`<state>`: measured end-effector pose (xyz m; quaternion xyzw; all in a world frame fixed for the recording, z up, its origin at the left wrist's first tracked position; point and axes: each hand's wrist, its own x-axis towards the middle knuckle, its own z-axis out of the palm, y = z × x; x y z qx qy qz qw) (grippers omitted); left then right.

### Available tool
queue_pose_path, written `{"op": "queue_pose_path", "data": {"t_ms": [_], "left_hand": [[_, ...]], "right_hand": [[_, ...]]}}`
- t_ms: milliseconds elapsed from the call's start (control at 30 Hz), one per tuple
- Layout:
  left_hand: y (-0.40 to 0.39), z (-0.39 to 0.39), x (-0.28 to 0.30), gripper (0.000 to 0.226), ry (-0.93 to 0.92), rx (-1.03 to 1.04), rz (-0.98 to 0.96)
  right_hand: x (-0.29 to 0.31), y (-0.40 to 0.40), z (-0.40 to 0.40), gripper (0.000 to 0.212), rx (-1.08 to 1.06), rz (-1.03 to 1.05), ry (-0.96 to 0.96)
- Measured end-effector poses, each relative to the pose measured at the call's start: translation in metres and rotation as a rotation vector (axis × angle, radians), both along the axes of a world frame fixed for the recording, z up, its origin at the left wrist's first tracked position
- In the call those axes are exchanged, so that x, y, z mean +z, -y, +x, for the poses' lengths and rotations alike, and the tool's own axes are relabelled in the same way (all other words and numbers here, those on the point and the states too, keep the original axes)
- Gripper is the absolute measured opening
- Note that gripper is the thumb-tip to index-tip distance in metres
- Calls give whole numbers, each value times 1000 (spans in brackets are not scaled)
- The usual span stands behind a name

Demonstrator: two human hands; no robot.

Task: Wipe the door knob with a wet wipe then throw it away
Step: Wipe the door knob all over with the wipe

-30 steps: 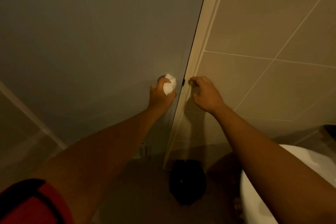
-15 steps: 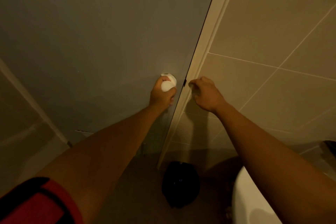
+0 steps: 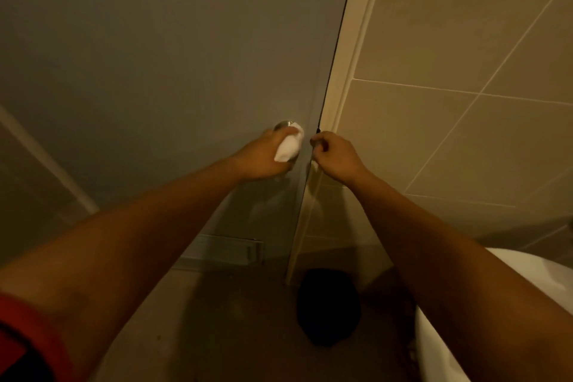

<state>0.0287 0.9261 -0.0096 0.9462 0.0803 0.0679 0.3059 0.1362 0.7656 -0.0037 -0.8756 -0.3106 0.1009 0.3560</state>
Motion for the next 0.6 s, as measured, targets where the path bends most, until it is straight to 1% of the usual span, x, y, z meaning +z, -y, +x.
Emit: {"op": "queue_pose_path", "data": {"t_ms": [33, 67, 100, 133, 167, 200, 233, 267, 300, 400, 467, 500, 567, 600], "left_hand": [[-2, -5, 2, 68, 64, 29, -176], [-3, -7, 2, 62, 118, 102, -315], [-3, -8, 3, 54, 162, 189, -413], [-3, -7, 3, 47, 189, 264, -474], [-4, -5, 2, 41, 202, 303, -505], [-4, -4, 1, 38, 206, 311, -520], [-4, -4, -2, 37, 202, 306, -535], [-4, -6, -4, 38, 191, 298, -546], [-4, -7, -5, 41, 179, 292, -545], [-6, -14, -5, 50, 161, 250, -465], [-8, -18, -1, 53, 153, 186, -371], [-9, -18, 1, 55, 158, 152, -272], [-12, -13, 7, 57, 157, 109, 26], [-11, -10, 10, 57, 149, 93, 164]], "right_hand": [[0, -5, -6, 25, -46, 70, -139], [1, -10, -12, 17, -82, 162, -300], [4, -15, -18, 13, -104, 263, -478], [6, -18, -23, 12, -110, 365, -636], [8, -21, -27, 12, -115, 445, -732], [8, -24, -30, 16, -128, 509, -774], [7, -27, -32, 22, -147, 556, -767], [3, -28, -31, 25, -171, 582, -708], [-1, -29, -31, 25, -193, 579, -605], [-13, -23, -35, 21, -176, 484, -278], [-18, -19, -44, 28, -136, 435, -166], [-19, -18, -47, 33, -124, 417, -145], [-22, -19, -52, 41, -135, 411, -170], [-24, -20, -53, 41, -141, 411, -183]]}}
